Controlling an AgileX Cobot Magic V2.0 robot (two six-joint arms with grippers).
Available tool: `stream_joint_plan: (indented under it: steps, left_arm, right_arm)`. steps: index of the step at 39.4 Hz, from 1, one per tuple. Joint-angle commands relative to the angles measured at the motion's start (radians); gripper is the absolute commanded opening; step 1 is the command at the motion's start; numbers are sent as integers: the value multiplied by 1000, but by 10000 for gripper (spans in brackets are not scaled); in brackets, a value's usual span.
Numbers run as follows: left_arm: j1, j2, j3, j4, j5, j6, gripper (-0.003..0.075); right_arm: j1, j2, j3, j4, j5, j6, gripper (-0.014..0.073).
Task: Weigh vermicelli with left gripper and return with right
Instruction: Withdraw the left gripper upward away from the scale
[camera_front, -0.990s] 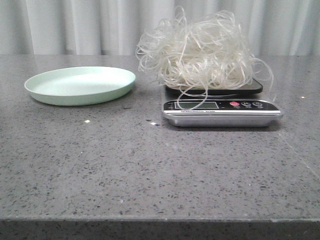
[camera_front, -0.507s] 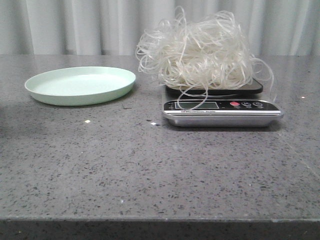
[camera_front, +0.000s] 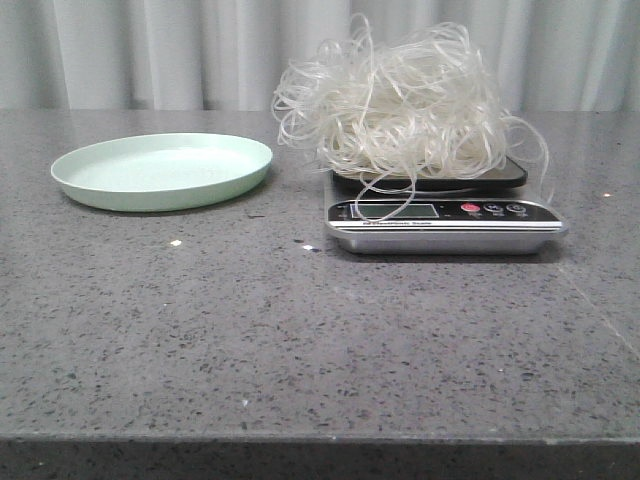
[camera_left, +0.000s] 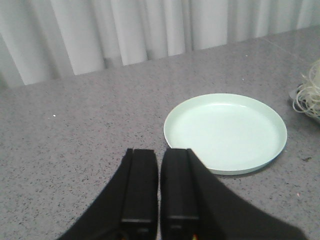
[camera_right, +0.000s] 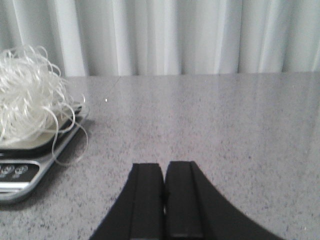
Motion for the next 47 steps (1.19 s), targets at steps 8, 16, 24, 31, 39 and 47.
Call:
stream_joint_plan:
  steps: [8,16,24,31,39,47]
  left_arm:
    - [3,-107,91,-16,-205,-13,137]
    - [3,-107,91,-16,-214,-13,137]
    - [3,-107,91,-16,-246,-13,137]
    - [3,-107,91,-16,-258,-13,137]
    - [3,-107,91,-16,-258,-13,137]
    - [3,-107,91,-16,-258,-13,137]
  right_arm:
    - [-7,-3,-153,-2,-165,0,153]
    - [-7,184,-403,-13,-152,-1,153]
    - [-4,489,-696,12,20,0,151]
    - [21,731,-940,16,210,0,167]
    - [134,954,-1148,18,353,-1,349]
    - [239,1158,-1303,19,494,-17,490]
